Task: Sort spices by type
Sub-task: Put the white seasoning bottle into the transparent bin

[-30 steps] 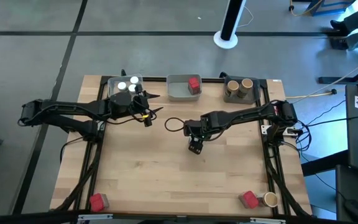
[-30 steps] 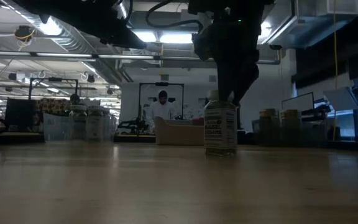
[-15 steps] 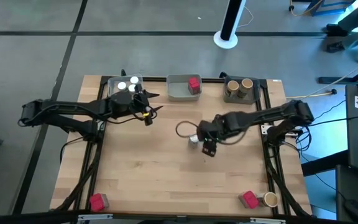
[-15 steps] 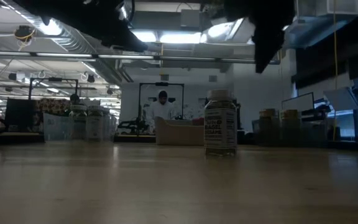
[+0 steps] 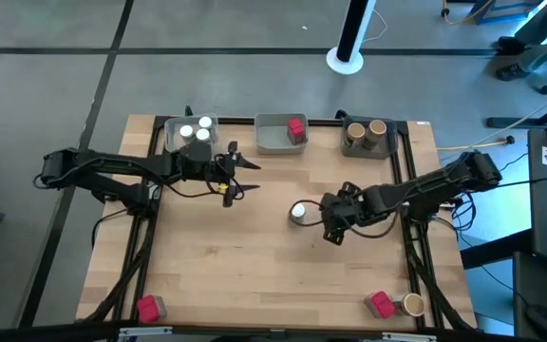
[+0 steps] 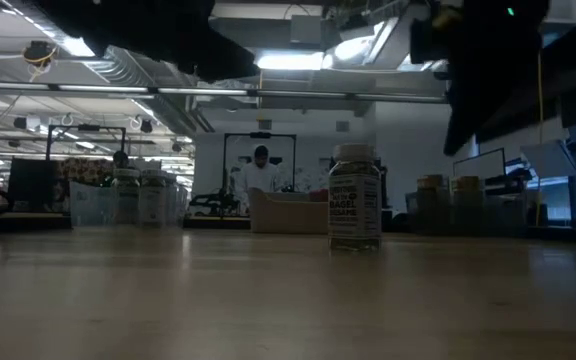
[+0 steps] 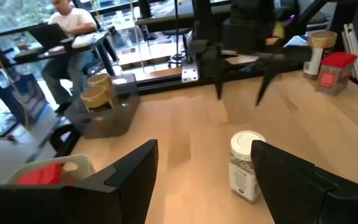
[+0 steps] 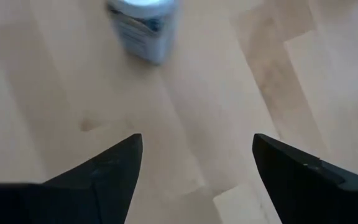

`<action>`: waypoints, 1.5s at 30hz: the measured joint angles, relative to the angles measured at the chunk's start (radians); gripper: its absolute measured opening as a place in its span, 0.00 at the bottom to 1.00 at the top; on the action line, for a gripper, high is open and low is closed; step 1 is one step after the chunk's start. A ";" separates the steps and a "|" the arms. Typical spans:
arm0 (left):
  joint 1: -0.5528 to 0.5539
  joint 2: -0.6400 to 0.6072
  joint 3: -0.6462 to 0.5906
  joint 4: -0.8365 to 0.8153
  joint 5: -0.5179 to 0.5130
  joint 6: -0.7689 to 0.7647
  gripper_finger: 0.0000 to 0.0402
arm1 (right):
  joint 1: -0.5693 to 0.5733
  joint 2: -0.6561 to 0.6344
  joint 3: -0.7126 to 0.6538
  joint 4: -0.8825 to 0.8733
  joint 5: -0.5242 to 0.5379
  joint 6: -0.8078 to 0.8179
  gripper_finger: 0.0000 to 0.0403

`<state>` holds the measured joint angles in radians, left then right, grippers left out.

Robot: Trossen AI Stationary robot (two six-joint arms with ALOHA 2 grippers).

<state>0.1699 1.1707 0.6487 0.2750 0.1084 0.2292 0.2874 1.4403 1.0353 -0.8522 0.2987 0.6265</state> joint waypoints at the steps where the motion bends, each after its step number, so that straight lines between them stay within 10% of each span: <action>1: 0.000 0.014 0.000 0.016 0.002 -0.010 0.61 | 0.000 -0.021 -0.039 0.035 0.017 0.001 0.75; 24: -0.098 0.448 0.207 0.129 -0.069 -0.256 0.61 | 0.000 -0.135 -0.662 0.984 0.425 -0.060 0.75; 45: -0.225 0.589 0.353 0.119 -0.184 -0.273 0.61 | 0.000 -0.134 -0.688 1.036 0.363 -0.056 0.75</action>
<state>-0.0547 1.7595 1.0016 0.3940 -0.0754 -0.0440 0.2878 1.3060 0.3477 0.1841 0.6617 0.5709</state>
